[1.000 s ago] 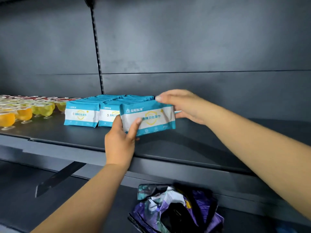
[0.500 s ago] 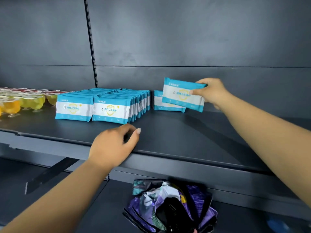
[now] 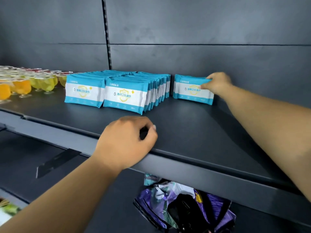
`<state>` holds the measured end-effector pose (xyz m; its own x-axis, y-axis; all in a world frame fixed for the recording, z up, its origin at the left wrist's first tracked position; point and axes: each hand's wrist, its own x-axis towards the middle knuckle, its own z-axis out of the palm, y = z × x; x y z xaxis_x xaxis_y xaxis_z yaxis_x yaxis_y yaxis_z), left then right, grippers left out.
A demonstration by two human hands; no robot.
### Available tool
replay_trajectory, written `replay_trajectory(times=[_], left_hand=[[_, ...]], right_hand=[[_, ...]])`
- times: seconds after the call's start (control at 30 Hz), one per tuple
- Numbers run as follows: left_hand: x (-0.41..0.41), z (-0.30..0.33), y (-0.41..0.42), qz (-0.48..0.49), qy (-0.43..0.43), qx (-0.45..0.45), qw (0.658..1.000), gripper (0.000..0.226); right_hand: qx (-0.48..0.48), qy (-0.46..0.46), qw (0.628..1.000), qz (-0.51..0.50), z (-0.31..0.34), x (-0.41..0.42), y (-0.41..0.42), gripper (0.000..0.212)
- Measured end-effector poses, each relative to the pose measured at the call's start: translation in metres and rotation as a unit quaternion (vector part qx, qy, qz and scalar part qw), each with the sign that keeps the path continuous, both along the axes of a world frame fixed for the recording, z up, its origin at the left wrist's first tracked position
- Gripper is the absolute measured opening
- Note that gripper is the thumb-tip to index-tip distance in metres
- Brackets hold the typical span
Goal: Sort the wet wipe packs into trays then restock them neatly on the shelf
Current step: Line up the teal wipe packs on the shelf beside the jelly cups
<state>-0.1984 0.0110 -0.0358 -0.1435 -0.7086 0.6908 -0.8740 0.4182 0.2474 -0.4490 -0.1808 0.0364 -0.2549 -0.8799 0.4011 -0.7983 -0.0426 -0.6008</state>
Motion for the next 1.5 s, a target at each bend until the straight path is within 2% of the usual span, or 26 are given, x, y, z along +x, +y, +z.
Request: replay_trajectory(times=[0.17, 0.37, 0.47, 0.6, 0.7, 0.77, 0.83, 0.9, 0.97, 1.07, 1.17, 1.27, 1.43, 1.5], left_hand=[[0.001, -0.002, 0.0, -0.009, 0.009, -0.004, 1.0, 0.059], [0.001, -0.005, 0.0, -0.005, 0.016, -0.007, 1.0, 0.061], [0.0, -0.003, -0.001, -0.001, 0.008, 0.009, 1.0, 0.058], [-0.004, 0.001, 0.005, 0.023, -0.009, 0.046, 0.999, 0.033], [-0.007, 0.003, 0.011, 0.023, -0.015, 0.032, 0.999, 0.033], [-0.002, -0.002, 0.02, 0.006, -0.015, 0.005, 1.0, 0.033], [0.002, -0.013, 0.036, -0.052, 0.031, -0.028, 0.998, 0.033], [0.01, -0.02, 0.06, -0.124, 0.109, 0.019, 0.986, 0.027], [0.019, -0.024, 0.079, -0.159, 0.146, 0.079, 0.973, 0.029], [0.028, -0.018, 0.096, -0.164, 0.121, 0.079, 0.976, 0.032], [0.036, -0.02, 0.107, -0.174, 0.089, 0.038, 0.98, 0.029], [0.049, -0.055, 0.115, -0.165, 0.029, 0.045, 0.985, 0.036], [0.071, -0.162, 0.142, -0.134, -0.008, 0.149, 0.98, 0.059], [0.076, -0.209, 0.16, -0.116, -0.012, 0.205, 0.972, 0.059]], right_hand=[[-0.001, 0.076, 0.996, -0.047, -0.002, -0.001, -0.008, 0.05], [-0.026, 0.084, 0.994, -0.07, -0.005, 0.007, 0.007, 0.057], [-0.039, 0.124, 0.99, -0.056, -0.003, 0.014, 0.036, 0.054], [-0.031, 0.196, 0.98, 0.003, -0.002, 0.035, 0.106, 0.048], [-0.03, 0.217, 0.975, 0.022, -0.009, 0.058, 0.178, 0.042], [-0.035, 0.224, 0.974, 0.023, -0.018, 0.075, 0.224, 0.04], [-0.042, 0.229, 0.972, 0.027, -0.028, 0.087, 0.263, 0.038], [-0.046, 0.23, 0.972, 0.034, -0.04, 0.096, 0.292, 0.035], [-0.037, 0.23, 0.972, 0.041, -0.053, 0.103, 0.313, 0.031], [-0.026, 0.208, 0.977, 0.028, -0.061, 0.107, 0.332, 0.026], [-0.019, 0.178, 0.984, 0.01, -0.066, 0.109, 0.347, 0.024], [0.008, 0.161, 0.987, 0.011, -0.092, 0.111, 0.358, 0.024], [0.096, 0.146, 0.984, 0.024, -0.183, 0.117, 0.377, 0.024], [0.145, 0.129, 0.98, 0.042, -0.237, 0.12, 0.384, 0.025]])
